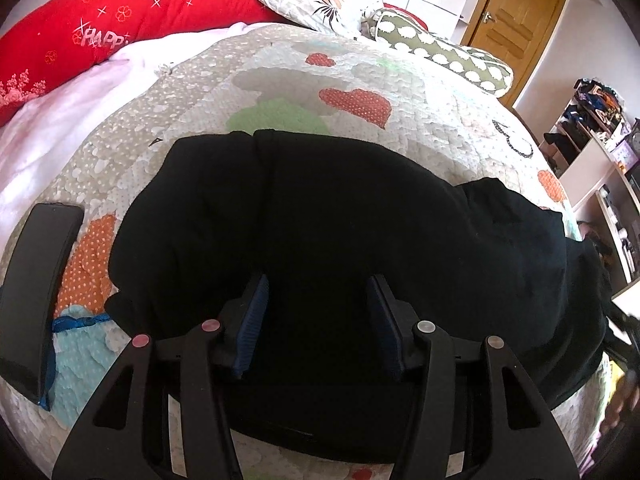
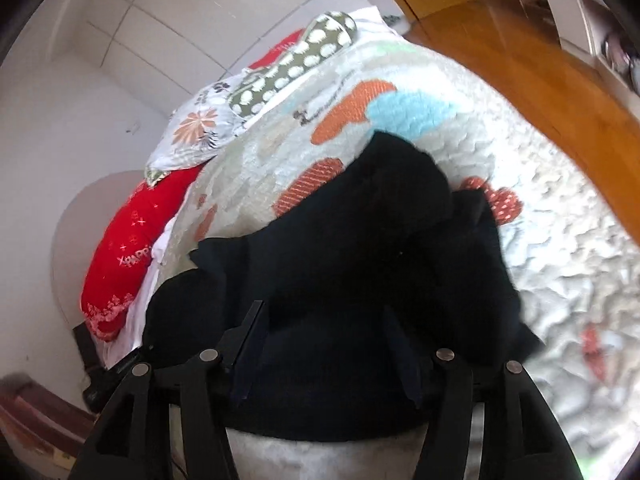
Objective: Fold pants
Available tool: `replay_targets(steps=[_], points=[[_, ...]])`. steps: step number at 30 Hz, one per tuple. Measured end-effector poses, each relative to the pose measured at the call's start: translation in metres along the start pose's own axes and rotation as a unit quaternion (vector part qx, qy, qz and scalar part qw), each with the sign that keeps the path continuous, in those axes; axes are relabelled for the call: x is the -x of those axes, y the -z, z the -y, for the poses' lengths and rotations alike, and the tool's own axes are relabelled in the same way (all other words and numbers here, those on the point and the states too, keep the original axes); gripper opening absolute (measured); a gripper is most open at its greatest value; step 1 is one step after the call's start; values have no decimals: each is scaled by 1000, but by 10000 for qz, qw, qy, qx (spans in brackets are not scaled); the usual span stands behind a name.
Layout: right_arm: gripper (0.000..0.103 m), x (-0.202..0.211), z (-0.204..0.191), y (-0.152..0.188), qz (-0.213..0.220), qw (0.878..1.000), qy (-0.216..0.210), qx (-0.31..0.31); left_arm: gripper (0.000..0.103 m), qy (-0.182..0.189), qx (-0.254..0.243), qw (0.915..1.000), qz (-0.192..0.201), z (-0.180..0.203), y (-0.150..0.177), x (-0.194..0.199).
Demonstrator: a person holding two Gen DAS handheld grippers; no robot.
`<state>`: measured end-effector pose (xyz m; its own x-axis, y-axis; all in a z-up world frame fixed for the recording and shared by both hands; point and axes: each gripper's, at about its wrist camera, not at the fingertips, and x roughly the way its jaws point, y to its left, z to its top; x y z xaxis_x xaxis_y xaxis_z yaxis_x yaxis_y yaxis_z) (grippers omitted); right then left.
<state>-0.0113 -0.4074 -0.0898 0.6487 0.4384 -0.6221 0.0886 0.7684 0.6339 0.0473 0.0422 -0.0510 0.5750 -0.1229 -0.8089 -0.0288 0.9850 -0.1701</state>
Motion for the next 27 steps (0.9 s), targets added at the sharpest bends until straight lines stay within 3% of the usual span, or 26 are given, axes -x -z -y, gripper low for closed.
replay_targets(steps=[1,2,3,4,5,7,10,13,16,17,20,24,27], points=[[56,-4,2,-3,97,9999,11,-74,51,-9,-2,10000,8,0,0,0],[46,-6,4,-8,247,9995,-42,-167,51,-22,-9,10000,8,1,1,1],[33,-6,5,-13,380,9991,-92,-172,51,-32,-13,10000,-2,1,1,1],[5,-5,2,-18,540,9985,4,-41,51,-29,-15,10000,-12,1,1,2],[3,-2,-1,-20,573,9983,134,55,51,-15,-5,10000,-20,0,1,4],[3,13,-10,-18,549,9979,73,320,51,12,65,10000,-5,-4,2,10],[3,59,-28,2,613,9918,421,1035,51,-32,219,9997,126,-15,1,19],[3,65,-15,17,433,9928,597,944,51,-38,410,9989,201,-22,0,21],[5,29,18,22,-96,9945,871,567,51,-85,345,9993,149,-19,3,22],[5,24,27,24,-222,9962,792,300,51,-111,235,9995,172,-17,5,25],[15,44,24,23,-213,9978,592,204,51,-244,54,9993,275,-19,6,33],[20,81,12,18,73,9932,1052,492,51,-328,147,9982,475,-28,-5,39],[20,92,-12,6,360,9896,1078,879,51,-510,221,9967,585,-34,-18,37]])
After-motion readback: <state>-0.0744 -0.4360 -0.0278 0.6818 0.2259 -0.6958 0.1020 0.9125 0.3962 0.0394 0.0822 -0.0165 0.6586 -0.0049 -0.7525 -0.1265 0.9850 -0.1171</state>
